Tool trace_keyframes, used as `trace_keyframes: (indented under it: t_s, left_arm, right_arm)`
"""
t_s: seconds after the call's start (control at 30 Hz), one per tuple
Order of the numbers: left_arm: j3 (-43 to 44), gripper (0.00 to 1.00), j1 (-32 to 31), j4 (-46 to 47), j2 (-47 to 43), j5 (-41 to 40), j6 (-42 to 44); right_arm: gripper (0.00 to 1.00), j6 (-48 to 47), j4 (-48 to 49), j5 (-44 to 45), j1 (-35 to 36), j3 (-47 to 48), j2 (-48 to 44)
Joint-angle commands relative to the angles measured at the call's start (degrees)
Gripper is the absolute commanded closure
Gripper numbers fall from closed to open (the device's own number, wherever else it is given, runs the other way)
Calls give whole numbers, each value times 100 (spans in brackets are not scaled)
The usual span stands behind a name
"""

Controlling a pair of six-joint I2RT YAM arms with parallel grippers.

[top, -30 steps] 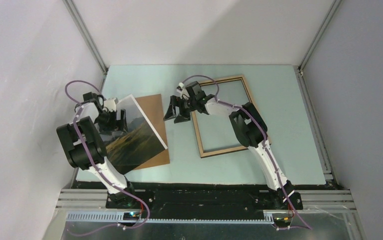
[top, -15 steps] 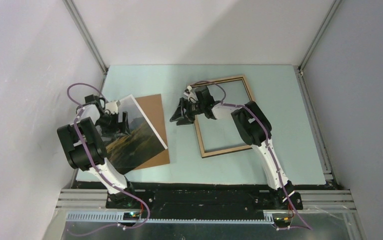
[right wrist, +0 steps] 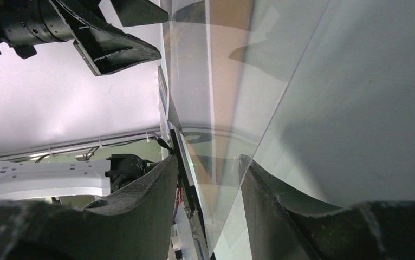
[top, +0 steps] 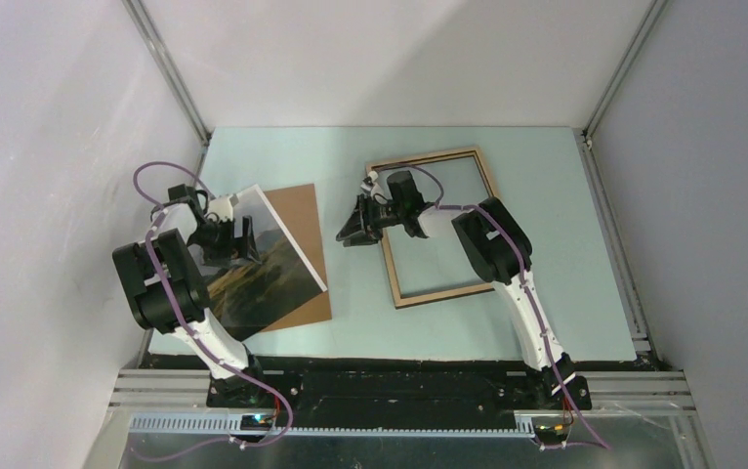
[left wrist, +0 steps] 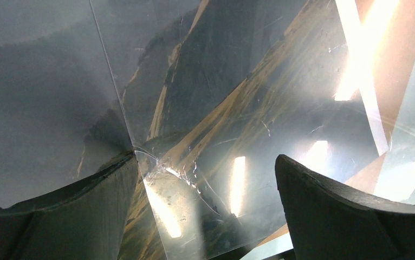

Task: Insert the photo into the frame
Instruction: Pick up the photo frame item at the center of the board.

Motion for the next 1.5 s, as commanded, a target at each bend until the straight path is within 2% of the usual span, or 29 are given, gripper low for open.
trace_keyframes:
  t_s: [0.0,0.2,0.4,0.53,0.7,1.0,1.27,1.47]
  left_arm:
    - [-18,2,-68,-75,-306,388,-45]
    - [-88,2,-207,-75,-533,757,-61]
    - [-176,2,-330,-73,-786,1026,-123]
    - [-237,2,-334,-75,-885,1063,-126]
    - [-313,2,-334,-72,-924,1099,-117]
    - [-123,2,-330,-74,-1193,1018,-198]
    - [309,2,-385,-74,-1486,1178,-425]
    - [717,2,-691,-62,-1525,1488,-622]
  right_arm:
    - [50,101,378,-254,41,87,-378]
    - [51,50,234,-226,115,194,-381]
    - [59,-140,-35,-120,96,234,-452]
    - [73,-265,-191,-75,58,255,-549]
    - [100,-407,-404,-34,-58,269,-763]
    - [100,-1131,-1107,-88,-400,18,-1623]
    - [100,-1784,-1807,-529,-1206,-593,-2613]
    - [100,-2276,-2548,-1083,-1752,-945,-3176]
